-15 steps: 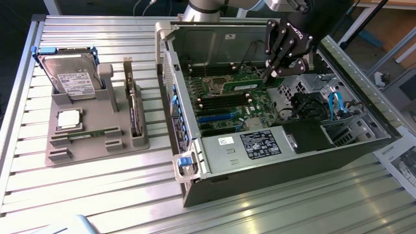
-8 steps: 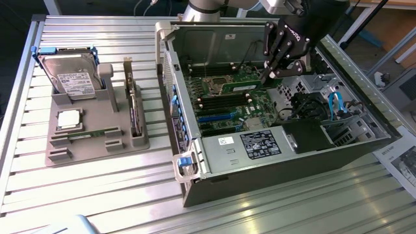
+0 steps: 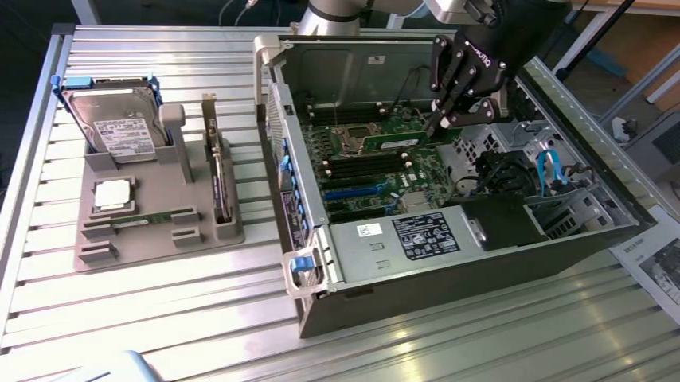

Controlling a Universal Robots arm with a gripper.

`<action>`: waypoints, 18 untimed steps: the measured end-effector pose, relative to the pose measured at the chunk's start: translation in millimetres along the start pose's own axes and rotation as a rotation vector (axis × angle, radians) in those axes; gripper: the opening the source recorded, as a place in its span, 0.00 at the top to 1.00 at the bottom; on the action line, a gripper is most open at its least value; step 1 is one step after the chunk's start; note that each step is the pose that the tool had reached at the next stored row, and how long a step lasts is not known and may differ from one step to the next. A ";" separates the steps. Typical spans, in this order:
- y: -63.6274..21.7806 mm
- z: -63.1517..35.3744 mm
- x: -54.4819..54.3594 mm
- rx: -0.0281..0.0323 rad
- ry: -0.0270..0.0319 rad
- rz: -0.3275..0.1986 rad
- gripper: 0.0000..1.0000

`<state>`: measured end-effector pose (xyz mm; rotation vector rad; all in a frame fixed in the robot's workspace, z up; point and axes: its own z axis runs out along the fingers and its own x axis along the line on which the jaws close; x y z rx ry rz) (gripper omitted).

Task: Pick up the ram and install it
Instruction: 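Pick up the ram and move it above insertion slot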

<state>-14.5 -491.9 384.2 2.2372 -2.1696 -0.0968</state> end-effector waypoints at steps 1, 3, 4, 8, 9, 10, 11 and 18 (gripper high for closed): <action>0.0 0.0 0.0 -0.0001 0.0002 0.000 0.88; 0.0 0.0 0.0 0.0000 0.0002 0.000 0.88; 0.0 -0.1 0.0 -0.0001 0.0003 0.000 0.88; 0.0 -0.1 0.0 -0.0001 0.0003 0.000 0.88; 0.0 0.0 0.0 0.0000 0.0002 0.000 0.88; 0.0 -0.1 0.0 0.0000 0.0003 0.000 0.88; 0.0 -0.1 0.0 -0.0001 0.0003 0.000 0.88; -1.0 5.9 -18.0 -0.0001 0.0003 0.000 0.88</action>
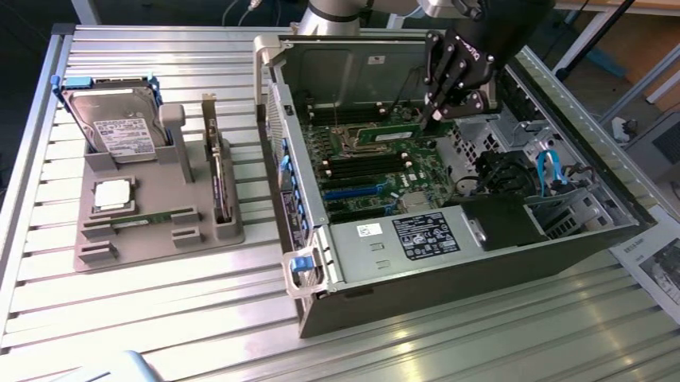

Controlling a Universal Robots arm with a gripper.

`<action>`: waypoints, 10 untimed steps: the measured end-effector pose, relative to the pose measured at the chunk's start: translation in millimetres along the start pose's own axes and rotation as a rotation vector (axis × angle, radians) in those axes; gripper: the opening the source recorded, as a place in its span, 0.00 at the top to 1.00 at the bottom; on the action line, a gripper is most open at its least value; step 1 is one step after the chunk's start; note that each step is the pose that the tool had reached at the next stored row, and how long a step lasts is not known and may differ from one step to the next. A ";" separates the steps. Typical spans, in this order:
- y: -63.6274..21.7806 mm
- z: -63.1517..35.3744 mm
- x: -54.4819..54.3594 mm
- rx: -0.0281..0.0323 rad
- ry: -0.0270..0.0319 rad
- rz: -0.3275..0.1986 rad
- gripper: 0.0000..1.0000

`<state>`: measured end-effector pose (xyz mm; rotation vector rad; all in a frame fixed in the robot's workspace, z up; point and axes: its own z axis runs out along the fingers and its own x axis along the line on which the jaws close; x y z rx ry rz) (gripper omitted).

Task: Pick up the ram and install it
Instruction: 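Pick up the ram and move it above insertion slot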

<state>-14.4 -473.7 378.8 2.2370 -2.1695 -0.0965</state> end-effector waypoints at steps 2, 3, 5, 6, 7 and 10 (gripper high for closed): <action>-0.5 1.9 -7.3 0.0000 -0.0001 0.000 0.88; -0.8 2.8 -11.3 0.0000 0.0000 0.000 0.88; -1.3 4.6 -18.7 0.0000 0.0000 0.000 0.88; -1.7 5.5 -22.8 0.0000 0.0000 0.000 0.88; -2.3 7.1 -29.7 0.0000 -0.0001 0.000 0.88; -3.5 11.3 -48.8 0.0000 0.0000 0.000 0.88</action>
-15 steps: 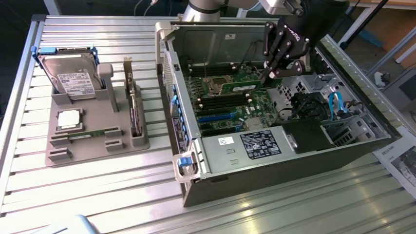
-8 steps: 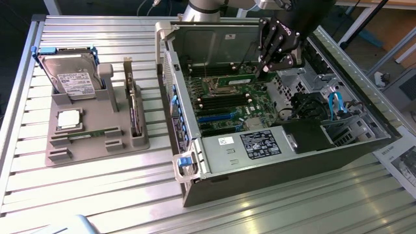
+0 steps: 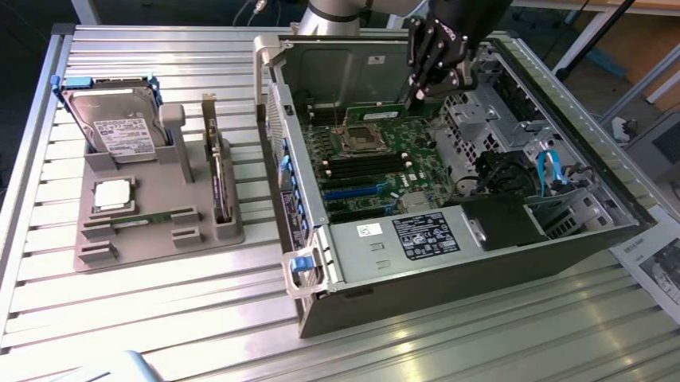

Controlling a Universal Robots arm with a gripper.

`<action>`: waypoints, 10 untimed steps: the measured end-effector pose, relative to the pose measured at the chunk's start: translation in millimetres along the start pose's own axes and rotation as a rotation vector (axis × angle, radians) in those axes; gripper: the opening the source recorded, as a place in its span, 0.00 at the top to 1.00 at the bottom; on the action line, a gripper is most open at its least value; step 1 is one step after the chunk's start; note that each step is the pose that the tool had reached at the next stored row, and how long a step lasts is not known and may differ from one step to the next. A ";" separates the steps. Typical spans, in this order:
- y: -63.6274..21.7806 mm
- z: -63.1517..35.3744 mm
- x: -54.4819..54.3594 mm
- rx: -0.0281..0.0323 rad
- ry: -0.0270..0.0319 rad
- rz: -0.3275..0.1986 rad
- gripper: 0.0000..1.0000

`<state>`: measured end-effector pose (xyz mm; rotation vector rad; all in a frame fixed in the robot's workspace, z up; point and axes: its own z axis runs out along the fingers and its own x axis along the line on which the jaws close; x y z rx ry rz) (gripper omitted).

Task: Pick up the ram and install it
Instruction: 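Pick up the ram and move it above insertion slot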

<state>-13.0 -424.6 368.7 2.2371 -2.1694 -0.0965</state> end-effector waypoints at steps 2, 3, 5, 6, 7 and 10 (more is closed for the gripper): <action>-0.4 1.9 -9.7 -0.0001 0.0001 0.000 0.88; -0.6 2.8 -14.4 -0.0001 0.0002 0.000 0.88; -1.0 4.3 -22.8 -0.0001 0.0005 0.000 0.88; -1.2 5.0 -27.2 0.0000 0.0007 0.000 0.88; -1.3 5.5 -30.5 -0.0001 0.0011 0.000 0.88; -1.3 5.6 -31.2 0.0000 0.0010 0.000 0.88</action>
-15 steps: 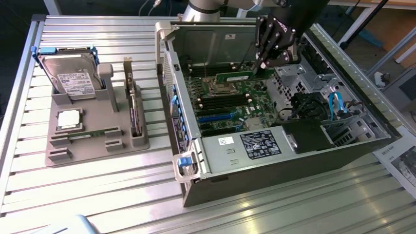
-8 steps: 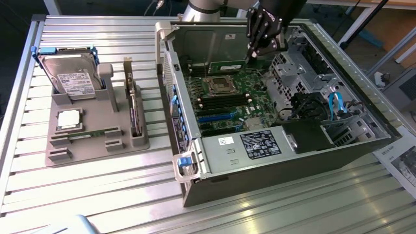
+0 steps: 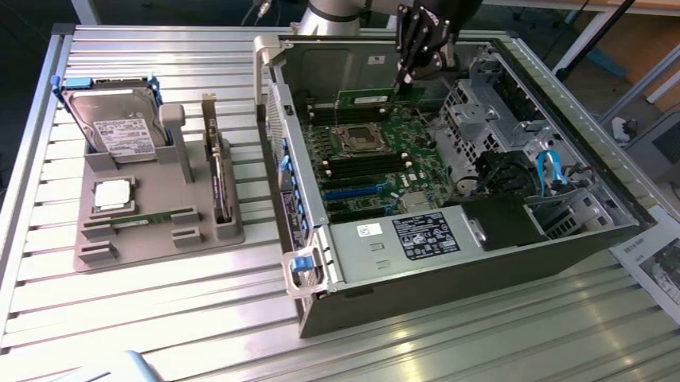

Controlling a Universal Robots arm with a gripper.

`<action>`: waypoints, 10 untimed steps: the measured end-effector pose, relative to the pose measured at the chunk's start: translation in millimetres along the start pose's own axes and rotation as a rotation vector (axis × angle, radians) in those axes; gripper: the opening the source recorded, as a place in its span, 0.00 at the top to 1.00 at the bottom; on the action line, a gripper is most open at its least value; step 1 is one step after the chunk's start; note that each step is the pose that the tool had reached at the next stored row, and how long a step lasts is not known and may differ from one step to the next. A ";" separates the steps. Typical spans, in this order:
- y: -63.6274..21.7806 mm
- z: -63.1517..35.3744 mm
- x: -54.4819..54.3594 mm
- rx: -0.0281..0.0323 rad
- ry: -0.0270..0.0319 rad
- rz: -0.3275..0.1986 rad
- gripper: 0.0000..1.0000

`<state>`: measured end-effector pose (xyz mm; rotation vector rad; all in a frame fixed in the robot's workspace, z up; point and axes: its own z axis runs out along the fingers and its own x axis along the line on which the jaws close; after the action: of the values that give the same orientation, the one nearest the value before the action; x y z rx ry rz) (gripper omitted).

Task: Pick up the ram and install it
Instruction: 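Pick up the ram and move it above insertion slot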

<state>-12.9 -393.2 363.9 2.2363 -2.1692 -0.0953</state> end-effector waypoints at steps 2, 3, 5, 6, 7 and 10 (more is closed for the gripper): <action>0.0 0.0 0.0 0.0000 0.0000 0.000 0.88; 0.0 0.0 0.0 -0.0001 0.0000 0.000 0.88; 0.0 0.7 0.0 0.0002 -0.0001 0.000 0.88; -0.1 2.1 0.1 0.0012 0.0001 0.000 0.88; -0.2 3.1 0.1 0.0019 0.0001 0.000 0.88; -0.4 6.5 0.2 0.0039 0.0002 0.000 0.88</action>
<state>-12.9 -393.2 357.3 2.2384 -2.1711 -0.0910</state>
